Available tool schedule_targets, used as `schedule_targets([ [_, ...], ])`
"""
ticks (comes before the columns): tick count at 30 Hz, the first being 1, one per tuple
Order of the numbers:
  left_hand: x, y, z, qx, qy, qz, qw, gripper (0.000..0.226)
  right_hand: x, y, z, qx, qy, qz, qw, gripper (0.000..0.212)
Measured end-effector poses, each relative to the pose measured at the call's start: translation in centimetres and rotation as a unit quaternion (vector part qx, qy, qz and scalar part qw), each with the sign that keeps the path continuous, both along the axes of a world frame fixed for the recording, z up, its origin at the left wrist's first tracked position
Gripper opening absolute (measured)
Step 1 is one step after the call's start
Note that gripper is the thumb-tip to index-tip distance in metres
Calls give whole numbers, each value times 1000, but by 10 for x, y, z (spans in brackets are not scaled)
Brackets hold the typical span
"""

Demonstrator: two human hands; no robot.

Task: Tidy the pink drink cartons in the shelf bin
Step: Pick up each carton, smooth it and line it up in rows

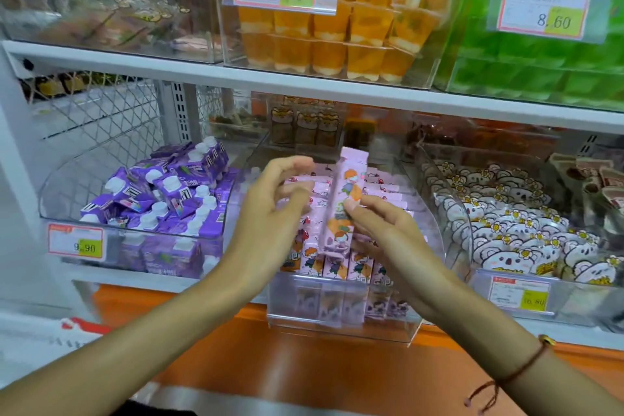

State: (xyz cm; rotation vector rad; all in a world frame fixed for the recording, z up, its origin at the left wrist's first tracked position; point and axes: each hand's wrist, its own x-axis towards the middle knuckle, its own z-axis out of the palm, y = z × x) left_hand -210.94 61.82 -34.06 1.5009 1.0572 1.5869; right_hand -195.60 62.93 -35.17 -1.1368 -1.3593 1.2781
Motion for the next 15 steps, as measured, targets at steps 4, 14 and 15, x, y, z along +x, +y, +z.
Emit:
schedule_targets([
  [4, 2, -4, -9, -23, 50, -48, 997, 41, 0, -2, 2, 0, 56, 4, 998, 24],
  [14, 2, 5, -19, 45, 140, -24, 989, 30, 5, 0, 3, 40, 66, 45, 996, 35],
  [15, 1, 6, -20, 48, 150, -31, 987, 28, 6, 0, 3, 49, 67, 44, 996, 28],
])
